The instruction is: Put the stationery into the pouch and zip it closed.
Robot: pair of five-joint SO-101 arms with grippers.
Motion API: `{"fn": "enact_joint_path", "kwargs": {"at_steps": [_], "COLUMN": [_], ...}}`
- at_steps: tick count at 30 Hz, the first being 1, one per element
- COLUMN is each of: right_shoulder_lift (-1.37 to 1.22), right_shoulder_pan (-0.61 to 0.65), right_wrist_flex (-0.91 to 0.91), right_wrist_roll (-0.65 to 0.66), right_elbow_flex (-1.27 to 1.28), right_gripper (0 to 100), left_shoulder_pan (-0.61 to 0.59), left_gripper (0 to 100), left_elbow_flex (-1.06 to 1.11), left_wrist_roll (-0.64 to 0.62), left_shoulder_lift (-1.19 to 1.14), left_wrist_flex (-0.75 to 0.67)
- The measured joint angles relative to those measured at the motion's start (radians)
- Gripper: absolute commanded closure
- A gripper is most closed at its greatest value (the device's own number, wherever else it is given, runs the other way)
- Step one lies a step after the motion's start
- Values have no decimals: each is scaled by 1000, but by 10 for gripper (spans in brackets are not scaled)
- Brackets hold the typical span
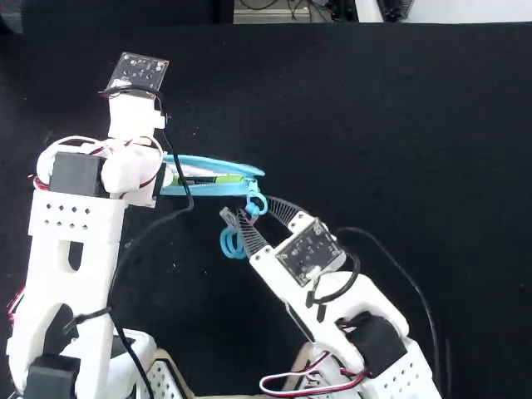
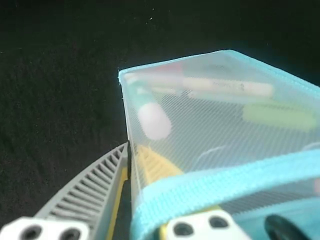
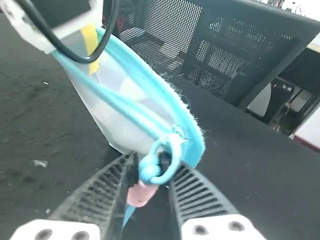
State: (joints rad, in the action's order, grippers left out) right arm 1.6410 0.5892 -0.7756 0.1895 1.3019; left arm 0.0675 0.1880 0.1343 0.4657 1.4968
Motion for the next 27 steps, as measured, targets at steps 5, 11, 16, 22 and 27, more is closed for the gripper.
{"fn": "enact_joint_path", "kwargs": {"at_steps": [5,11,16,22,27], "right_shoulder_lift": [-9,-2,-2,-2,-2], "right_shoulder_pan": [9,9,3,-15,-15], "right_wrist_flex": [3,5,5,5,5], "right_wrist_roll": [-43,-46,-51,-107,-112], "right_elbow_flex": [0,0,0,0,0], "right_gripper": [880,969,900,889,889], "left_shoulder_pan": [0,2,3,3,3], "left_gripper": [970,970,970,970,970], "left_elbow_flex": [0,0,20,23,23], "left_wrist_roll": [-2,-2,2,-2,-2], "left_shoulder_lift": [0,0,0,0,0], "left_wrist_flex": [0,0,-5,-6,-6]}}
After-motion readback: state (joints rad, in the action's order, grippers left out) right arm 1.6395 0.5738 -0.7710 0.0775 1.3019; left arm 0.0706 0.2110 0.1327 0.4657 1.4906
